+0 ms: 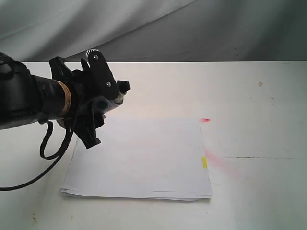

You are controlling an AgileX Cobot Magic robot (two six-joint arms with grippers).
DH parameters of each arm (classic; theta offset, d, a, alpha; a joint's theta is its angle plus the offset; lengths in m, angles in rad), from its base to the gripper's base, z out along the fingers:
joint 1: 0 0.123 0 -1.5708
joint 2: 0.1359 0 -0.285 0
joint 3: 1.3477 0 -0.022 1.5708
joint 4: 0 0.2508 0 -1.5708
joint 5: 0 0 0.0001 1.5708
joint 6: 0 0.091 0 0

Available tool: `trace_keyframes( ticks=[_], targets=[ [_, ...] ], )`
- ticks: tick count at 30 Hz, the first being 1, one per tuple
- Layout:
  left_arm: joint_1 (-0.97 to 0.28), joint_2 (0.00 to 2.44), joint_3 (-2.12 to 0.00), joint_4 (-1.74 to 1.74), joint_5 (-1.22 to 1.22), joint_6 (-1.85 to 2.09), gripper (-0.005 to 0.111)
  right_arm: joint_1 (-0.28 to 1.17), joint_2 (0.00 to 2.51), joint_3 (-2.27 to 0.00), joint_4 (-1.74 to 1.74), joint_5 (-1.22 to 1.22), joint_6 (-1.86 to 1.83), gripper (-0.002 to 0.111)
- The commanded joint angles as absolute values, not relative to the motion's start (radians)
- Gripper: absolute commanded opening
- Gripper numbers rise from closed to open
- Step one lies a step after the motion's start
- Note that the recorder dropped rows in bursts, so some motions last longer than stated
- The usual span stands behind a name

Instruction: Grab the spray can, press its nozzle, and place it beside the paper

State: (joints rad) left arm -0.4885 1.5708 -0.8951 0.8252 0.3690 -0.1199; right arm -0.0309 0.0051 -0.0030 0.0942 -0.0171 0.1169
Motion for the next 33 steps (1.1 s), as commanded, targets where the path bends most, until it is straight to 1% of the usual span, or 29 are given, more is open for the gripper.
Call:
trace_keyframes(
  ticks=[1, 3, 7, 21, 33],
  targets=[
    [-0.493, 1.630, -0.901, 1.070, 0.435, -0.299, 0.000, -0.037, 0.000, 0.000, 0.098, -0.022, 0.117, 0.000],
    [-0.493, 1.647, -0.901, 1.134, 0.445, -0.383, 0.000, -0.037, 0.000, 0.000, 0.098, -0.022, 0.117, 0.000],
    [-0.493, 1.657, -0.901, 1.153, 0.408, -0.449, 0.000, -0.037, 0.000, 0.000, 0.098, -0.022, 0.117, 0.000],
    [-0.493, 1.657, -0.901, 1.155, 0.337, -0.445, 0.000, -0.037, 0.000, 0.000, 0.098, -0.022, 0.117, 0.000],
    [-0.493, 1.657, -0.901, 1.155, 0.337, -0.445, 0.000, -0.037, 0.000, 0.000, 0.098, -0.022, 0.117, 0.000]
  ],
)
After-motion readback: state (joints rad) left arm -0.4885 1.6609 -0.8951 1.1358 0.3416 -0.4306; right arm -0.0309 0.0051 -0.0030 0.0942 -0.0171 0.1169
